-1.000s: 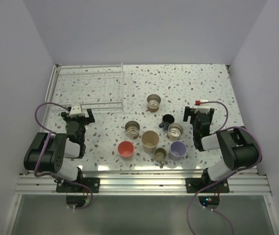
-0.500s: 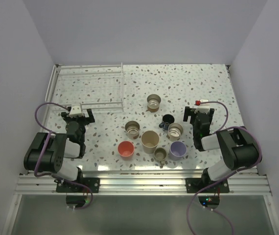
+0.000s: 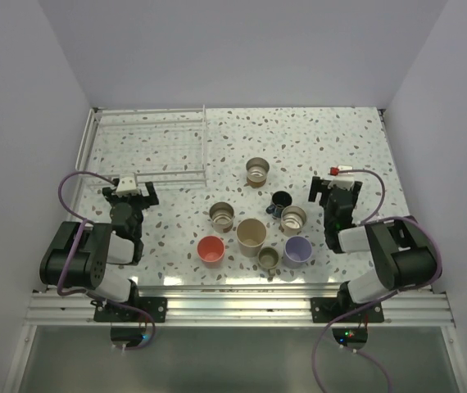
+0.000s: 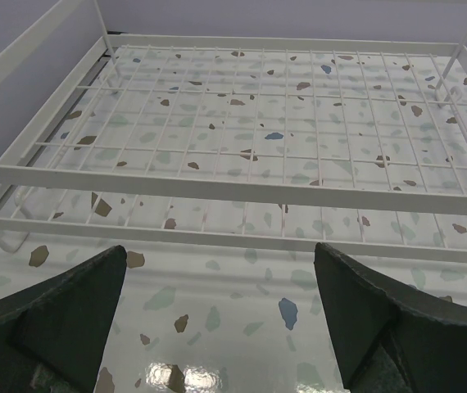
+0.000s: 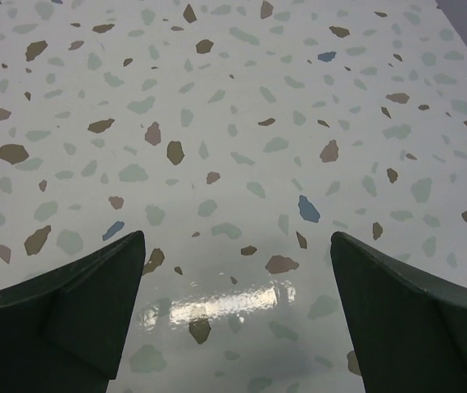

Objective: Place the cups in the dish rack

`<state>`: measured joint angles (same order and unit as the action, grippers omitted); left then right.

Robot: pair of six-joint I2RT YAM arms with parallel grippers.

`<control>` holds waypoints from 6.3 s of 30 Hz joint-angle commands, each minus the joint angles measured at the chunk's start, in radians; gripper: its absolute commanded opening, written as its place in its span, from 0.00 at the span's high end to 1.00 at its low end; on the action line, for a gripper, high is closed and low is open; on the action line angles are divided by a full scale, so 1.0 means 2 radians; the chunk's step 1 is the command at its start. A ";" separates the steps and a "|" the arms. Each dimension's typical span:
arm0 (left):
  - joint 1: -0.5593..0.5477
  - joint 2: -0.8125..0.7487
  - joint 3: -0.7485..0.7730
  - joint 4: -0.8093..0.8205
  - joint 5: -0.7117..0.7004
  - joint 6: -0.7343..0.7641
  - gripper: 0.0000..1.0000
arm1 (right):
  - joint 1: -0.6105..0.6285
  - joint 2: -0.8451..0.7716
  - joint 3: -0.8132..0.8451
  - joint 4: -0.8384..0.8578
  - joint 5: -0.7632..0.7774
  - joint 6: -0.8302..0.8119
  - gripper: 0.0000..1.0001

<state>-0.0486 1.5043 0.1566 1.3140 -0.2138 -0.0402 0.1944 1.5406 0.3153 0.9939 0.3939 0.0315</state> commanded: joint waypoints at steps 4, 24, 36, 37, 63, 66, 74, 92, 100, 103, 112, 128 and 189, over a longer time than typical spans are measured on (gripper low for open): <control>-0.002 0.002 -0.002 0.035 -0.006 0.009 0.00 | -0.004 -0.093 0.015 -0.053 0.030 0.015 0.01; -0.002 0.002 -0.002 0.036 -0.006 0.009 0.00 | -0.004 -0.210 0.502 -0.908 -0.211 0.204 0.01; -0.002 0.002 -0.002 0.036 -0.006 0.009 0.00 | 0.003 -0.256 0.504 -1.037 -0.296 0.177 0.05; -0.002 0.003 -0.002 0.036 -0.006 0.010 0.00 | 0.006 -0.255 0.488 -1.037 -0.299 0.178 0.06; -0.005 -0.276 0.334 -0.773 0.092 -0.211 0.00 | 0.042 -0.053 0.503 -0.915 -0.178 0.192 0.26; -0.006 -0.322 0.336 -0.825 0.105 -0.222 0.00 | 0.042 -0.030 0.491 -0.893 -0.183 0.197 0.29; -0.006 -0.405 0.354 -0.947 0.154 -0.240 0.00 | 0.051 0.029 0.497 -0.860 -0.182 0.202 0.37; -0.006 -0.465 0.457 -1.108 0.140 -0.221 0.00 | 0.078 0.073 0.461 -0.834 -0.150 0.217 0.51; -0.006 -0.465 0.464 -1.114 0.147 -0.218 0.01 | 0.083 0.080 0.445 -0.822 -0.149 0.219 0.60; -0.006 -0.465 0.462 -1.116 0.148 -0.218 0.01 | 0.088 0.084 0.445 -0.821 -0.149 0.219 0.74; -0.006 -0.462 0.473 -1.116 0.114 -0.227 0.00 | 0.091 0.079 0.520 -0.860 -0.145 0.220 1.00; -0.006 -0.444 0.475 -0.946 0.203 -0.233 0.07 | 0.091 -0.025 0.673 -0.851 -0.352 0.384 1.00; -0.022 0.021 0.589 0.082 0.411 -0.696 0.02 | 0.256 0.223 0.812 -0.128 -0.396 1.123 1.00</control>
<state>-0.0883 1.5291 1.2980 1.2823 0.6540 -1.3857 0.7067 1.9835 1.8656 0.6357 -0.4362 1.9831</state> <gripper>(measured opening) 0.986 0.064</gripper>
